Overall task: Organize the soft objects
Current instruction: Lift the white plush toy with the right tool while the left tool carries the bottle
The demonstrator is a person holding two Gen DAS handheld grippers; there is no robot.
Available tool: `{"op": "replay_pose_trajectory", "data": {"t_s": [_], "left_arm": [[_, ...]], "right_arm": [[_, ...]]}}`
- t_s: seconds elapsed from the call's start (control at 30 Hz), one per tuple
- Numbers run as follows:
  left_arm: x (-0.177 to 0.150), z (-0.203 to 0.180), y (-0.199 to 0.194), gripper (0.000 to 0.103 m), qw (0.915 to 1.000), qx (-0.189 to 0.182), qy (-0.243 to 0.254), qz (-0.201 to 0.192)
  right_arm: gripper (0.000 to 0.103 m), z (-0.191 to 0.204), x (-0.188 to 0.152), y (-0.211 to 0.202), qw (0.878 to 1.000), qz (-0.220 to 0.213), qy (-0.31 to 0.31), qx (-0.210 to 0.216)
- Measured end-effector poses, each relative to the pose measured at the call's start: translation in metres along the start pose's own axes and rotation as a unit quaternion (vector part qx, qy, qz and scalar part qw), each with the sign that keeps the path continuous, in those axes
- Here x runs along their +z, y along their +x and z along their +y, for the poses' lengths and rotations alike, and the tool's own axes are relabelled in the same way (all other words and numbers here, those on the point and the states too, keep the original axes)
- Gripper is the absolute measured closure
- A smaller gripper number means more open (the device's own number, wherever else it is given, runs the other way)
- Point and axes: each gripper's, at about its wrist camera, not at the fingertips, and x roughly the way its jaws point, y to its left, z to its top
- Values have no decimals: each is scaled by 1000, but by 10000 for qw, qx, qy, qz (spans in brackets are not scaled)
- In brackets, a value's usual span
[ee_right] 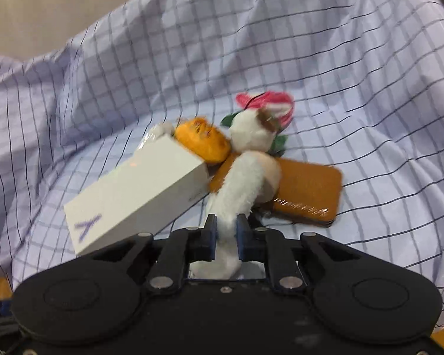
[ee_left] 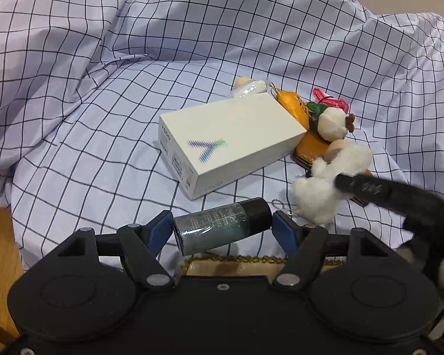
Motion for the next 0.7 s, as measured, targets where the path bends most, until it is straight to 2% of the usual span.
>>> {"op": "replay_pose_trajectory", "data": {"t_s": [0.07, 0.17, 0.23, 0.3, 0.37, 0.4, 0.43, 0.57, 0.7], "left_arm": [[-2, 0, 0, 35, 10000, -9, 11, 30], [-4, -2, 1, 35, 10000, -39, 28, 55], [-5, -3, 3, 35, 9999, -68, 23, 74], [-5, -4, 5, 35, 9999, -92, 30, 99], [-6, -5, 6, 35, 9999, -93, 46, 116], [-6, -5, 7, 35, 9999, -97, 53, 126], [-6, -5, 7, 35, 9998, -96, 56, 134], [-5, -4, 10, 35, 9998, -72, 65, 154], [-5, -4, 14, 35, 9998, -49, 72, 178]], "right_arm": [[88, -16, 4, 2, 9998, 38, 182, -17], [82, -39, 10, 14, 9980, 244, 514, -271], [77, -46, 11, 19, 9968, 287, 552, -501], [76, -48, 10, 23, 9958, 250, 473, -742], [59, -48, 9, 24, 9955, 213, 422, -824], [34, -49, 9, 22, 9955, 141, 461, -821], [15, -50, 8, 19, 9958, 80, 498, -762], [1, -45, 4, 10, 9973, -58, 556, -480], [0, -32, 2, 22, 9979, 154, 365, -520]]}}
